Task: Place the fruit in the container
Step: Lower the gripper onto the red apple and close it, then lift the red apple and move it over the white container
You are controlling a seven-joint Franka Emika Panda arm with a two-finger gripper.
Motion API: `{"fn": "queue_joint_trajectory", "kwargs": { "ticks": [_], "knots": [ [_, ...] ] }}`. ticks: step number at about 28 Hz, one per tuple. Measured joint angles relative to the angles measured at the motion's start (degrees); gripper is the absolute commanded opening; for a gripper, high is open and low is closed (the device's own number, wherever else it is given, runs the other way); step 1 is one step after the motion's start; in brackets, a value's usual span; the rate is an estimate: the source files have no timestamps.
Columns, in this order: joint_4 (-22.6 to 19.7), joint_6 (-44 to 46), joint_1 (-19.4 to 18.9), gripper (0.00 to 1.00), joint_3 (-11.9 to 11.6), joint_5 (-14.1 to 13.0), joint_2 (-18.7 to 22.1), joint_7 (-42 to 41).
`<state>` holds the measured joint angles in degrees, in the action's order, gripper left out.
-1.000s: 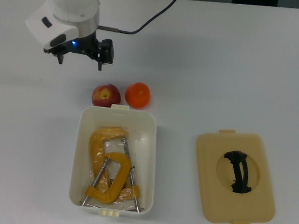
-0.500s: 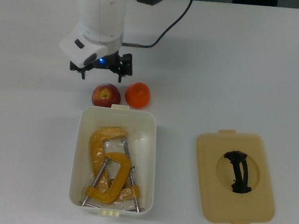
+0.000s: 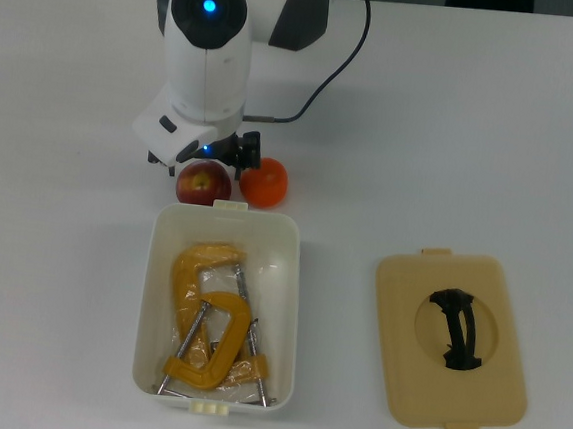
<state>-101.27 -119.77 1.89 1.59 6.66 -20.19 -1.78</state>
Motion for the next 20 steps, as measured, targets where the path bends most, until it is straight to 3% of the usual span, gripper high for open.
{"fn": "queue_joint_trajectory", "kwargs": {
  "ticks": [5,6,10,11,14,20],
  "knots": [
    [0.0,-0.7,0.0,1.0,0.0,1.2,-1.4,0.0],
    [0.0,-0.7,0.0,0.94,0.0,1.4,-1.7,0.0],
    [0.1,-0.9,-0.1,0.54,0.0,3.1,-3.0,0.0],
    [0.2,-0.9,-0.2,0.34,0.0,3.5,-3.1,0.0],
    [0.4,-0.9,-0.3,0.15,0.0,4.0,-3.2,0.0],
    [1.5,-0.8,-0.3,0.13,0.0,3.9,-3.0,0.0]
  ]
}}
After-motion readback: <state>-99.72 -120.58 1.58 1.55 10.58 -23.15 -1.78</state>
